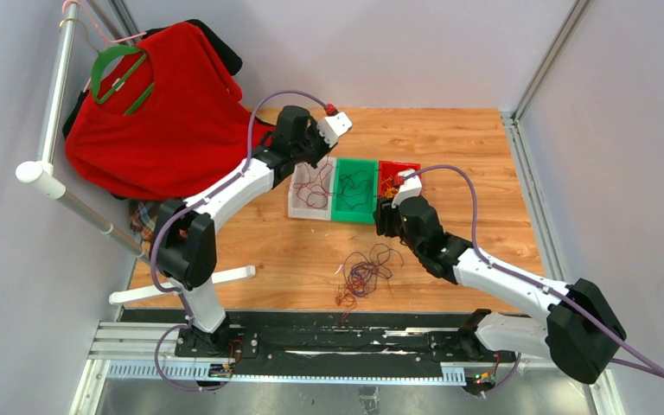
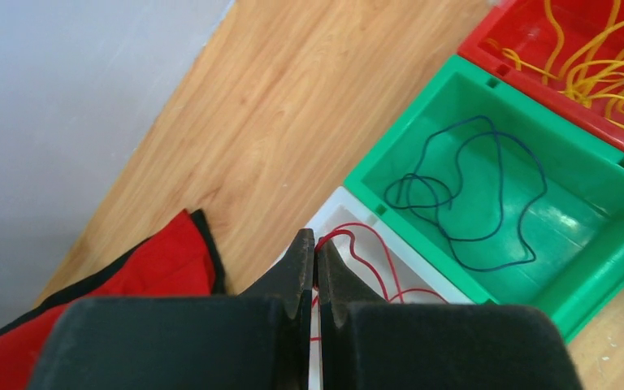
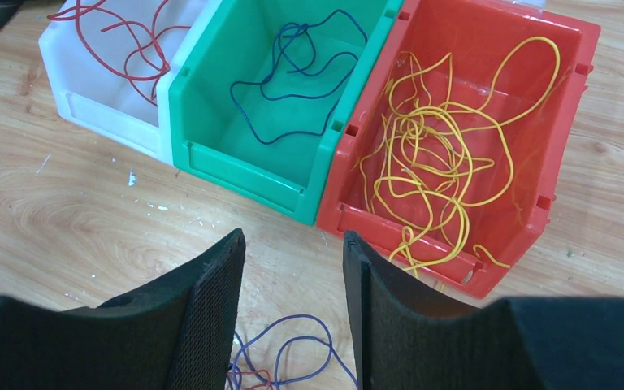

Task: Untangle the cables

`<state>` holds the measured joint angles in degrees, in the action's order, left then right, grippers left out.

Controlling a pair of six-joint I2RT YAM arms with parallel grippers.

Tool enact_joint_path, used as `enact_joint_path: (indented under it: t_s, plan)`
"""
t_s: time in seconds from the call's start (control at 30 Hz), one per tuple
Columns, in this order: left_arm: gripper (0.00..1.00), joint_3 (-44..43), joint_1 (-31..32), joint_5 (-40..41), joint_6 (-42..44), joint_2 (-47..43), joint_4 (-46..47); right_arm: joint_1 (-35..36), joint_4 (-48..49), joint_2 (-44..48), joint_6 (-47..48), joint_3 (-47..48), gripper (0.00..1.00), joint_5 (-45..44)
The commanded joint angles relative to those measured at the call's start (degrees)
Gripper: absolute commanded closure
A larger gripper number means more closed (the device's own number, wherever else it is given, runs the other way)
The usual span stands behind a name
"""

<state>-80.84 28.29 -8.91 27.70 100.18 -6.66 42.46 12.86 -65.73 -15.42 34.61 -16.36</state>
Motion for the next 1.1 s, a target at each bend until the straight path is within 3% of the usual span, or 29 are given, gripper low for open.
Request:
enact_joint_path:
  t_s: [0.0, 0.2, 0.7, 0.8, 0.9, 1.07]
  plan:
    - [1.0, 0.1, -1.6, -10.3, -1.2, 1.8, -1.3, -1.0, -0.9, -0.3, 0.1, -0.7, 0.52, -0.9]
    - [0.99, 1.5, -2.5, -13.6, 2.0, 4.0, -3.5, -1.1, -1.4, -1.0, 0.1, 0.1, 0.53, -0.8]
    - [0.98, 5.0, -1.5, 3.9, 16.2, 8.5, 4.3, -1.1, -2.7, -0.9, 0.0, 0.8, 0.53, -0.6]
    - [0.84, 2.3, -1.4, 4.9, 16.4, 9.5, -0.3, -1.1, -3.2, -0.1, 0.0, 1.1, 0.53, -0.7]
    - [0.59, 1.0, -1.4, 5.5, 16.9, 8.5, -2.2, -1.1, -3.9, 1.0, 0.3, 1.3, 0.53, -0.9]
    - [0.27, -4.4, -1.9, 2.5, 15.6, 5.5, -11.7, -1.2, -5.6, 3.4, 0.7, 1.5, 0.53, -1.3]
